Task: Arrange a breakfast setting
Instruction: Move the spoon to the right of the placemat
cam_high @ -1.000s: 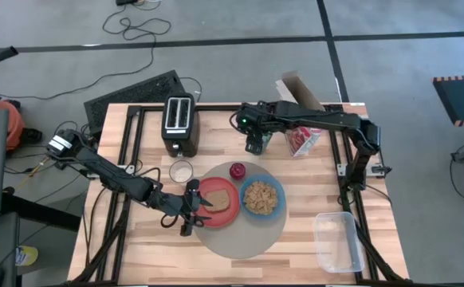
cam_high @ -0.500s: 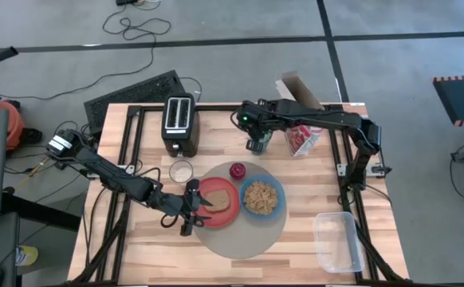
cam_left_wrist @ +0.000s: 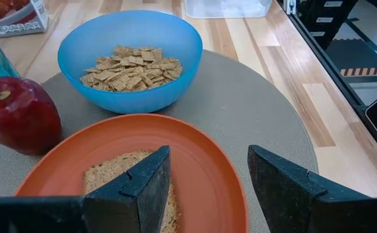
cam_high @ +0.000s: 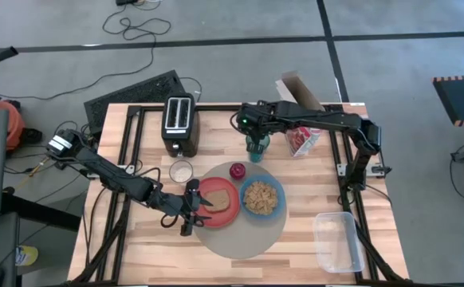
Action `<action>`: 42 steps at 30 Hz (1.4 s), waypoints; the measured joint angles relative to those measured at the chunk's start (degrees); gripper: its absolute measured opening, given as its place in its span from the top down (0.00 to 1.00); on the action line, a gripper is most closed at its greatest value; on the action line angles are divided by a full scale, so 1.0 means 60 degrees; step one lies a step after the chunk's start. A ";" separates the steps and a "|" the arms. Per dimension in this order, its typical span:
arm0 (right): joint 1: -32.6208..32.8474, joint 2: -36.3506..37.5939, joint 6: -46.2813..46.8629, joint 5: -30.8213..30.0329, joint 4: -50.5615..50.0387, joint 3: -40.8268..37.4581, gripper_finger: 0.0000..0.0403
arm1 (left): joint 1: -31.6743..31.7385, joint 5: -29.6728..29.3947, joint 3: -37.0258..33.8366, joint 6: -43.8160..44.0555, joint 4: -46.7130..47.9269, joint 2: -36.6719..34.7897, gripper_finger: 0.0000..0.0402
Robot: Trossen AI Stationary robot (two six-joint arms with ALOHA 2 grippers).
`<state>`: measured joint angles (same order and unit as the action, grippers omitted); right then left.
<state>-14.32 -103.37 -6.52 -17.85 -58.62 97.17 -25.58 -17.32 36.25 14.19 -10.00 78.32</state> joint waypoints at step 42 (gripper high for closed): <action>0.1723 0.0004 0.0433 -0.1814 -0.4043 0.4455 0.91 | 0.0004 -0.0453 0.0000 -0.0322 -0.0033 0.0003 0.52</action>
<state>-3.98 -103.35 -3.92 -28.73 -82.88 123.90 -25.56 -20.04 36.25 12.25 -10.20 78.34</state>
